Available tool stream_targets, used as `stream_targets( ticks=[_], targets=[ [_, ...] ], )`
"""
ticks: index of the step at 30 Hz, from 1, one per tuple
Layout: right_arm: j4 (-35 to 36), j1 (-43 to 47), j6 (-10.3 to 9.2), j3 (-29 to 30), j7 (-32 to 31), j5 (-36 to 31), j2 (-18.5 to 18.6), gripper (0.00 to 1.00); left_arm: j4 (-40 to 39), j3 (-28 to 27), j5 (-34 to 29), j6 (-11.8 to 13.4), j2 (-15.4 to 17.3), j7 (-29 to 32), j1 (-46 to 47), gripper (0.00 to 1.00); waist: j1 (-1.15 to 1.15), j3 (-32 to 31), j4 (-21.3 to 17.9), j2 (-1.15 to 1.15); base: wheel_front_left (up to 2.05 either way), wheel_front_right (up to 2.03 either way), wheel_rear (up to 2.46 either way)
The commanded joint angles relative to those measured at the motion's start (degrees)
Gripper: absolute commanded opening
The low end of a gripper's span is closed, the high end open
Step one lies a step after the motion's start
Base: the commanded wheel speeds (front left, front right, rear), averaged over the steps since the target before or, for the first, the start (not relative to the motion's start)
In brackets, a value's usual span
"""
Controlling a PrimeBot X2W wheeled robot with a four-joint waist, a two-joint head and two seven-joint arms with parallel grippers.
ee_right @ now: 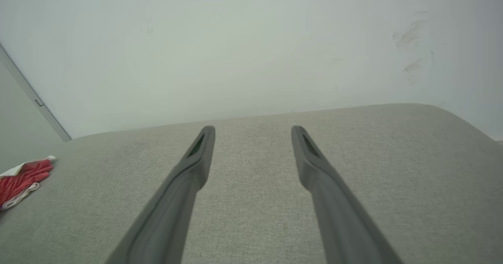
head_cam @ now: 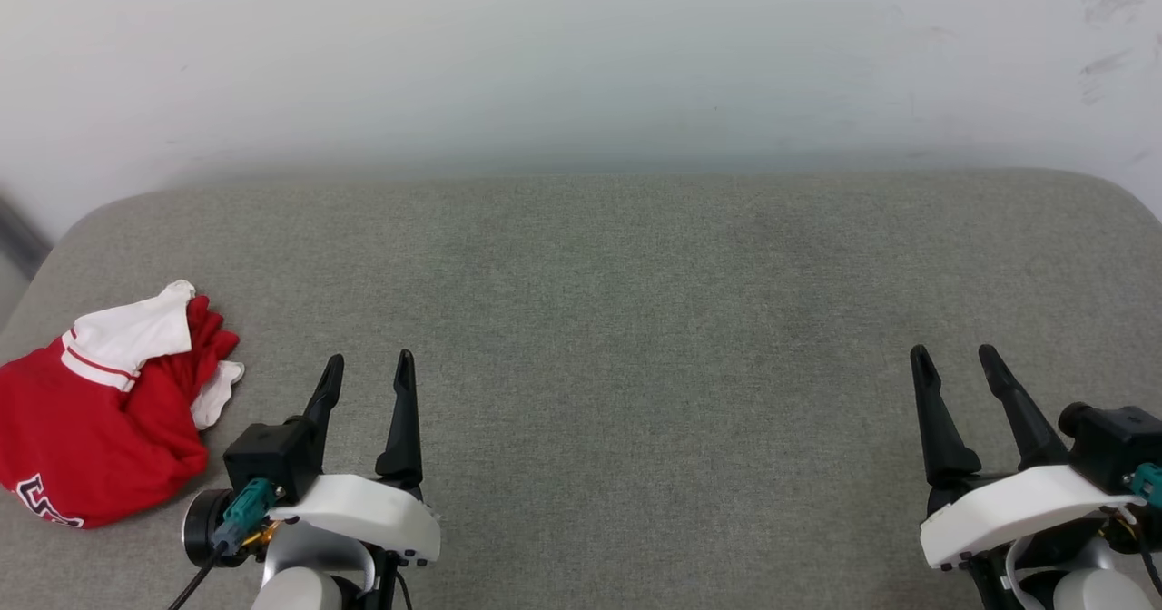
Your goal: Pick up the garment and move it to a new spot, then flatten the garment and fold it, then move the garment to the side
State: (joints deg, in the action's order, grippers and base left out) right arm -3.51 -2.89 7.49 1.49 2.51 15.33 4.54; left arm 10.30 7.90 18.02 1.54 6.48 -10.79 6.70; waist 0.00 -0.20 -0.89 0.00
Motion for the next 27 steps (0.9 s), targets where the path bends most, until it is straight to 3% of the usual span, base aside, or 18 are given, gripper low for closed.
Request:
stream_targets(
  ticks=[1,15,27],
  targets=[
    [0.76,0.10,0.00,-0.04,0.39,-1.11,0.38,1.00,-0.18,0.20,-1.19,0.22,0.26,-0.51,1.03,1.00,0.00,-0.02,0.01,0.00,0.00,0.00,0.00],
    [1.48,0.20,0.00,0.22,1.48,-7.85,-0.31,1.00,1.45,0.94,-7.39,0.93,0.18,-2.39,1.06,1.00,0.00,-0.35,0.00,0.00,0.00,0.00,0.00],
    [1.72,0.16,-0.01,1.58,2.36,-11.24,-1.30,1.00,4.36,0.04,-9.00,-0.55,-0.95,-3.67,1.20,1.00,0.00,-0.50,0.15,0.00,0.00,0.00,0.00]
  ],
)
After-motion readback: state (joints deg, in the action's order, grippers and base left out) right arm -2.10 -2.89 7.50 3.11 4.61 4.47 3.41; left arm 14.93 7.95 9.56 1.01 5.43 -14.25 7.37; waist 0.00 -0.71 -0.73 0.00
